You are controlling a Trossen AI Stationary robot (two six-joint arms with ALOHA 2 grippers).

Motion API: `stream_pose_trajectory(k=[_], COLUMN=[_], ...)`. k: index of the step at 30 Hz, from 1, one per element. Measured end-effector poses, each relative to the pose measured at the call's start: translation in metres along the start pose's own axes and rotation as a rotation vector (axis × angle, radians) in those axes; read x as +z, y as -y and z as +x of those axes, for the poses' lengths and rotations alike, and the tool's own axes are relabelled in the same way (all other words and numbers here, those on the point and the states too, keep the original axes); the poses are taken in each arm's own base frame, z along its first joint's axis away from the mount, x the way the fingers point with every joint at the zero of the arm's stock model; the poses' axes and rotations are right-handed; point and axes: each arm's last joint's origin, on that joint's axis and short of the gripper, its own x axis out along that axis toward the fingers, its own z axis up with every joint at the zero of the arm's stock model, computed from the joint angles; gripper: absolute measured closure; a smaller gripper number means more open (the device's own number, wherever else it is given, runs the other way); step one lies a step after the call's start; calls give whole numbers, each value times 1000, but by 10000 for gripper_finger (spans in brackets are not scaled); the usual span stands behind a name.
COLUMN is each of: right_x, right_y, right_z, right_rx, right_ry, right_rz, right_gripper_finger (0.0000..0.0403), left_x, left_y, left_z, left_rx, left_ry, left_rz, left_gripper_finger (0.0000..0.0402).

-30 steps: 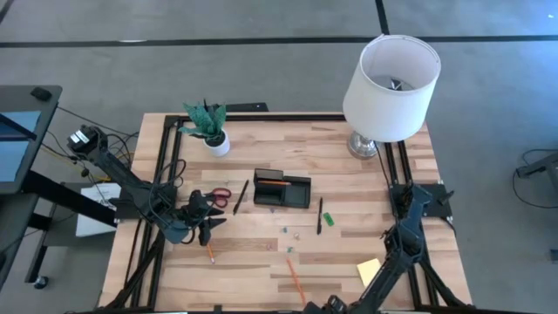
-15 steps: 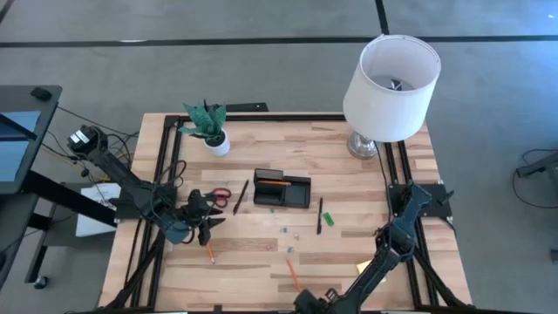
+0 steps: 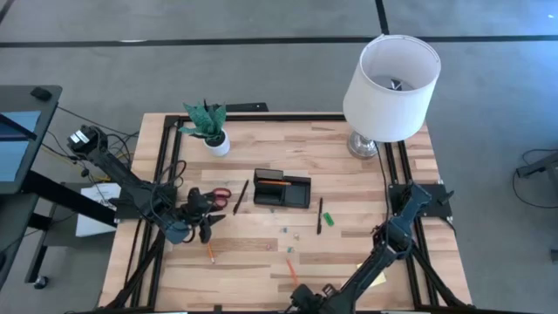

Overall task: Pick and place office supplies into organizer
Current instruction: Put the bottom orange pencil into the black desk organizer

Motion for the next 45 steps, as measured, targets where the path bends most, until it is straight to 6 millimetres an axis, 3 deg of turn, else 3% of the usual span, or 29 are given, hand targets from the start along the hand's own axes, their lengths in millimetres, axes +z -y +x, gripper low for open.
stream_pose_trajectory(k=[9, 16, 27, 33, 41, 45], right_x=[-1, -7, -7, -4, 0, -2], right_y=[2, -1, 0, 1, 3, 4], right_z=[0, 27, 28, 29, 29, 29], right_rx=[-21, -32, -40, -53, -72, -84], right_ry=[0, -54, -55, -49, -41, -15], right_rz=[30, 37, 51, 57, 27, 21], right_gripper_finger=[271, 271, 273, 307, 390, 387], left_x=[0, 0, 0, 0, 0, 0], left_y=[1, 0, 1, 1, 1, 1], left_z=[0, 0, 0, 0, 0, 0], left_rx=[-4, -5, -13, -13, -20, -20], left_ry=[5, -1, -7, -7, -18, -18], left_rz=[5, 7, 2, 1, 0, 0], left_gripper_finger=[265, 265, 265, 265, 265, 265])
